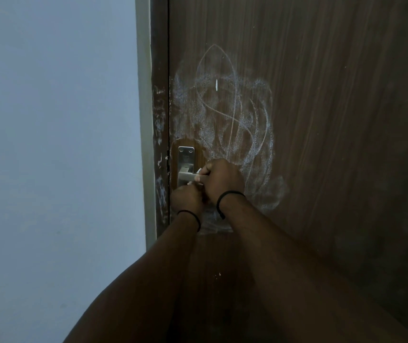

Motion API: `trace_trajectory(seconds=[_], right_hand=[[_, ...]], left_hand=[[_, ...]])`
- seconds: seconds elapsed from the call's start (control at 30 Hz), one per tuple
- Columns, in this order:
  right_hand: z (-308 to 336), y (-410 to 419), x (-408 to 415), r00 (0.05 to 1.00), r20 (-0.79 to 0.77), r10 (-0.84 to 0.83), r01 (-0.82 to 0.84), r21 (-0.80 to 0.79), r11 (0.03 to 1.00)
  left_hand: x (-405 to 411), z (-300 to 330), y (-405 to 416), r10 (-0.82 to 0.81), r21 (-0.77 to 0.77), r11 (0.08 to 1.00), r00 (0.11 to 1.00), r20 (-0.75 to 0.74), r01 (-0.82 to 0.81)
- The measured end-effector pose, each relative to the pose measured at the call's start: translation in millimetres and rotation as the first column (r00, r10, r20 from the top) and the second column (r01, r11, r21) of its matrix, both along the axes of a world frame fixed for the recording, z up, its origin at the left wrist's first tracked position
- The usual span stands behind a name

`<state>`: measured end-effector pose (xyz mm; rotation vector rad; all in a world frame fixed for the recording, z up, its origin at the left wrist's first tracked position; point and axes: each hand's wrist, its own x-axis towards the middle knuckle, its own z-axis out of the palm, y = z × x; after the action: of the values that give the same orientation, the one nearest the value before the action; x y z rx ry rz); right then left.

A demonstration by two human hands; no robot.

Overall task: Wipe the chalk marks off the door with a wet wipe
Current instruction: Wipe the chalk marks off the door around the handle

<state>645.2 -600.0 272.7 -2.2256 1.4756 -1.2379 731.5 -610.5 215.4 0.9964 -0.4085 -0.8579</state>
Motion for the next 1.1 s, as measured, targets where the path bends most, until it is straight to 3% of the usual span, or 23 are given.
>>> trace_trajectory(seconds=[0.03, 0.07, 0.13, 0.2, 0.27, 0.4, 0.53, 0.73, 0.93, 1.0, 1.1], right_hand=[[0, -1, -1, 1.000, 0.016, 0.011, -0.011, 0.011, 1.000], [-2, -1, -2, 0.997, 0.072, 0.028, -0.029, 0.012, 1.000], [-12, -1, -4, 0.952, 0.303, 0.028, -0.017, -0.040, 0.999], [-31, 0, -7, 0.809, 0.585, -0.053, 0.089, -0.033, 0.995], [-55, -4, -10, 0.689, 0.701, -0.184, 0.161, 0.099, 0.982], [-78, -11, 4, 0.715, 0.678, -0.172, -0.027, 0.272, 0.962], [-77, -14, 27, 0.740, 0.670, -0.066, -0.123, 0.230, 0.965], [-77, -18, 45, 0.720, 0.688, -0.092, -0.058, 0.192, 0.980], [-76, -18, 59, 0.802, 0.582, -0.134, 0.006, 0.217, 0.976], [-75, -17, 62, 0.774, 0.616, -0.144, -0.003, 0.231, 0.973], [-71, -13, 58, 0.656, 0.734, -0.176, 0.012, 0.224, 0.975]], left_hand=[[0, -1, 1, -0.025, 0.003, 1.000, 1.000, 0.008, 0.025], [-1, -3, 2, -0.041, 0.038, 0.999, 0.992, 0.120, 0.037], [0, -7, 3, -0.097, 0.085, 0.993, 0.981, 0.169, 0.084], [2, -9, 3, -0.155, 0.096, 0.985, 0.976, 0.153, 0.141], [5, -8, 5, -0.187, 0.110, 0.979, 0.972, 0.143, 0.172], [11, -6, 7, -0.215, 0.128, 0.973, 0.960, 0.180, 0.194], [25, -10, 8, -0.170, 0.131, 0.982, 0.937, 0.305, 0.135], [41, -17, 10, -0.054, 0.138, 0.990, 0.903, 0.427, -0.006], [47, -24, 17, 0.015, 0.147, 0.983, 0.835, 0.549, -0.114], [47, -23, 18, 0.014, 0.150, 0.982, 0.825, 0.565, -0.119], [48, -18, 18, -0.001, 0.116, 0.991, 0.851, 0.525, -0.070]])
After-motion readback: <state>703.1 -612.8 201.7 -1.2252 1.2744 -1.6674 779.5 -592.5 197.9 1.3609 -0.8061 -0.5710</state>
